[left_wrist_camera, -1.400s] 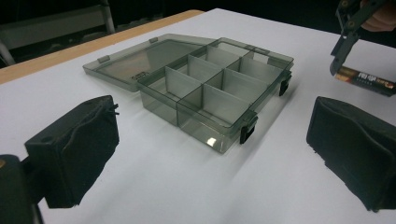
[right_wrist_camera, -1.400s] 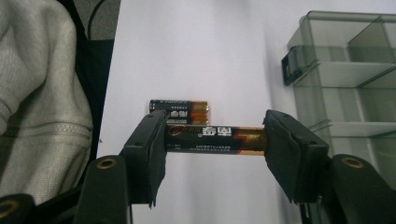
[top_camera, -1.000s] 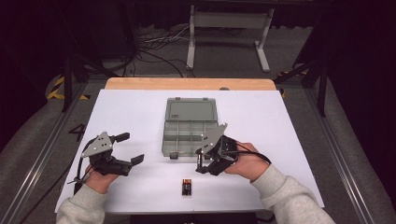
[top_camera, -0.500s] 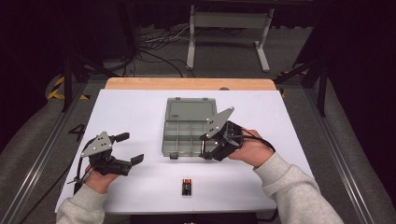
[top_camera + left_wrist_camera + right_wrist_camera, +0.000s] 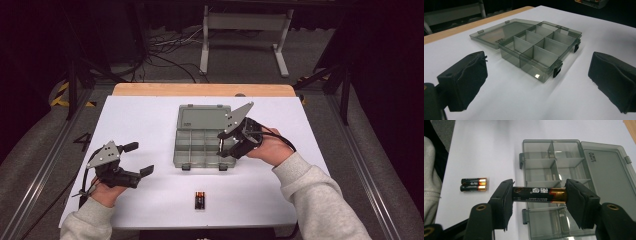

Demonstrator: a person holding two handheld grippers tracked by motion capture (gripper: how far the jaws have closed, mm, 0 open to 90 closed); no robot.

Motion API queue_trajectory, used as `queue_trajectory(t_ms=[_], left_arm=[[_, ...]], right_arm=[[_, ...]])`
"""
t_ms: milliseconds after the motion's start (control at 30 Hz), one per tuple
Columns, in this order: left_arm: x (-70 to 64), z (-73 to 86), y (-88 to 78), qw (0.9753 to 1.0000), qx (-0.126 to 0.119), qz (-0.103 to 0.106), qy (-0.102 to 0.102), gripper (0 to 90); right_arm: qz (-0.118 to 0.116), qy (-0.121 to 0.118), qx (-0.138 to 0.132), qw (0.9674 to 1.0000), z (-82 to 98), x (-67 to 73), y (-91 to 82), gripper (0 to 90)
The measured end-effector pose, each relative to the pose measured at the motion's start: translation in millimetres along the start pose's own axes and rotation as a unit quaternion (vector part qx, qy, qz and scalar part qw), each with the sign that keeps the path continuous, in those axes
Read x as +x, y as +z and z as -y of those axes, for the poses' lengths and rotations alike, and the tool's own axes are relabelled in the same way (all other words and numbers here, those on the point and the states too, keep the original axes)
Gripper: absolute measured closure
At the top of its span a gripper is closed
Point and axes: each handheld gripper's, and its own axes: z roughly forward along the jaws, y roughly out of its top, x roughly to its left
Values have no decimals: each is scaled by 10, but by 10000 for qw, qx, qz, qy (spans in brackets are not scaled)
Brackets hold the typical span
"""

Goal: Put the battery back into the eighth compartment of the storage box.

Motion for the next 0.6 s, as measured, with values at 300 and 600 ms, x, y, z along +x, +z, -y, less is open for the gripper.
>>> queue_trajectory(t_ms=[300, 600], left_arm=[[-2, 3, -2, 10000, -10, -7, -35, 27], [1, 4, -4, 10000, -30, -7, -11, 27]], right_arm=[[61, 156, 88, 9998, 99, -193, 87, 415], [-33, 153, 249, 9996, 196, -270, 246, 414]])
